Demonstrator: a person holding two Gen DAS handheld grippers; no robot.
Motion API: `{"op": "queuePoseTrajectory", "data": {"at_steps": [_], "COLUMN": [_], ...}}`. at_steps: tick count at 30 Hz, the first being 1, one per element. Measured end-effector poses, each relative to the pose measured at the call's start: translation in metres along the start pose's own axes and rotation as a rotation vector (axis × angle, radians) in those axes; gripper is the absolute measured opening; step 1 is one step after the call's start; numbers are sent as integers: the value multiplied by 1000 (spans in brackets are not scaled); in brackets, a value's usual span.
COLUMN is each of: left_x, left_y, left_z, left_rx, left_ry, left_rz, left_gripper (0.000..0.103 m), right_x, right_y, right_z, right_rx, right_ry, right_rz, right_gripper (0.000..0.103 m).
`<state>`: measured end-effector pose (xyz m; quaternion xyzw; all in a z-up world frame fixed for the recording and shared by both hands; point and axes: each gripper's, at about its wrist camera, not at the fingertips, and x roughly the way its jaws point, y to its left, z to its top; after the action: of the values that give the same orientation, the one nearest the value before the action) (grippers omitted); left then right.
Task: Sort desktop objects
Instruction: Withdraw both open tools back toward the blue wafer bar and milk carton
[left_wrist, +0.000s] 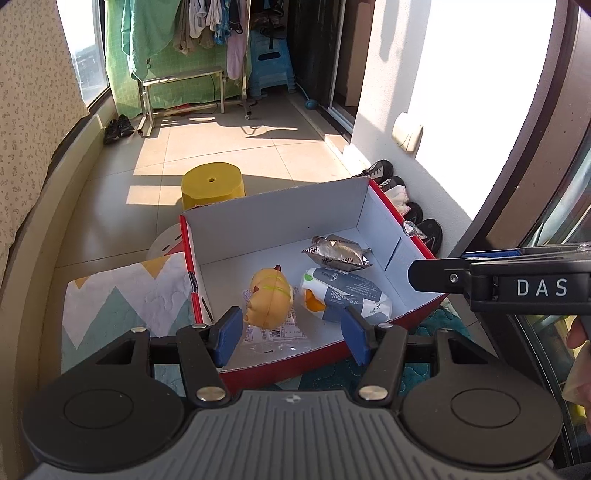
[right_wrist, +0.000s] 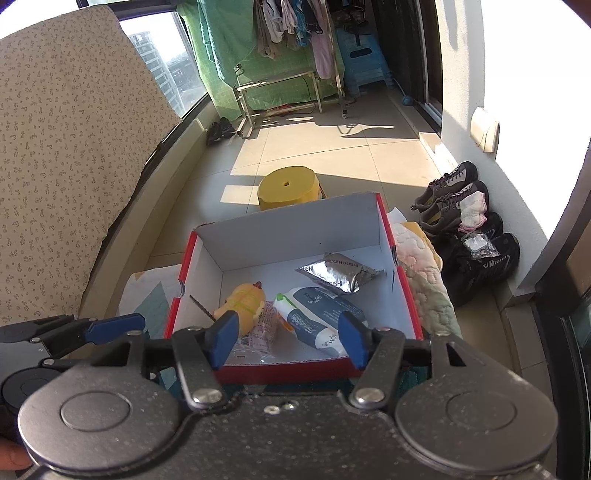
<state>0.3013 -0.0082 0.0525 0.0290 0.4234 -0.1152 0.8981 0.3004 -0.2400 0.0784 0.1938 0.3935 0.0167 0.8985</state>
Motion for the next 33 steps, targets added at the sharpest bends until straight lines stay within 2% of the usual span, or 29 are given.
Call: {"op": "queuePoseTrajectory", "data": {"at_steps": [14, 17, 27, 33], "left_x": [-55, -67, -86, -87], "left_y": [-6, -8, -7, -3], "left_z": [-34, -43, -71, -89], "left_rx": [1, -3, -13, -44], "left_ry": [-24, -31, -34, -20], "left_rz": [-29, -32, -42, -48], "left_gripper": [58, 65, 69, 79], "right_x": [-55, -63, -71, -68], "right_y": [14, 15, 6, 2], "right_z": [-30, -41, -79, -99], "right_rx": [-25, -23, 23, 47], "right_ry": [-46, -46, -18, 8], "right_rz": [55, 56, 42, 29], "right_gripper": [64, 65, 67, 67]}}
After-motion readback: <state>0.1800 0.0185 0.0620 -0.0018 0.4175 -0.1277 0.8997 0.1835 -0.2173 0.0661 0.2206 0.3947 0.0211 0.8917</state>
